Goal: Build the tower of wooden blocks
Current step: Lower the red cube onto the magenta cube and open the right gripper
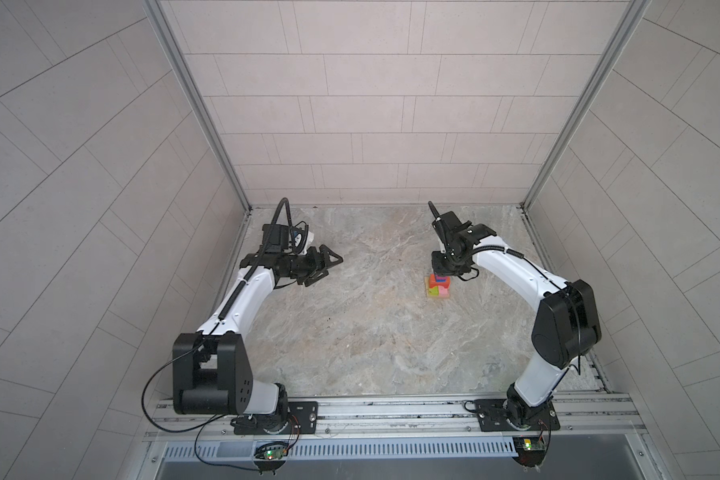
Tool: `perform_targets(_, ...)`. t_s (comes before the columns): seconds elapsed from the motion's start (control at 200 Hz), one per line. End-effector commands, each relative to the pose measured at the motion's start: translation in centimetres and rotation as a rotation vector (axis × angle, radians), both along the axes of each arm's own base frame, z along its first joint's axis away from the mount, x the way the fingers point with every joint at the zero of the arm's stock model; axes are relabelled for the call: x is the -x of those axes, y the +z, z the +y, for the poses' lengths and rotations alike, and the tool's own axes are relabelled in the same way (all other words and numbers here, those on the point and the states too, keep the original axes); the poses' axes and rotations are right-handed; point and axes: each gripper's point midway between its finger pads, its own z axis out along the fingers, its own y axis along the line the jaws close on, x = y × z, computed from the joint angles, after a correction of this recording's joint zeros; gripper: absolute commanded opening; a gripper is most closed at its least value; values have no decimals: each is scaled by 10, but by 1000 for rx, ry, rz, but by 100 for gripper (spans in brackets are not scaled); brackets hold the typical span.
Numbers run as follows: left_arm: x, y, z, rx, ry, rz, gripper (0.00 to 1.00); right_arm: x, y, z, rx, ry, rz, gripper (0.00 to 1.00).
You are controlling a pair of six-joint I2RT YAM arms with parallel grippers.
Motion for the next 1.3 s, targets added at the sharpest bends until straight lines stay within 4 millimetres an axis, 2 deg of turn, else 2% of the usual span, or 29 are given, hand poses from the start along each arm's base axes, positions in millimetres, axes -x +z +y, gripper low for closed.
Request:
perform_targets(0.0,2,0,-3,12,-13,-6,82,5,-7,-3,8,-17,31,26)
perform_targets(0.665,2,0,-4,12,-13,-6,82,7,-9,-9,38,-16,37,27)
perform_targets(1.296,2,0,-3,11,-11,-7,82,8,-16,-6,32,-10,53,29)
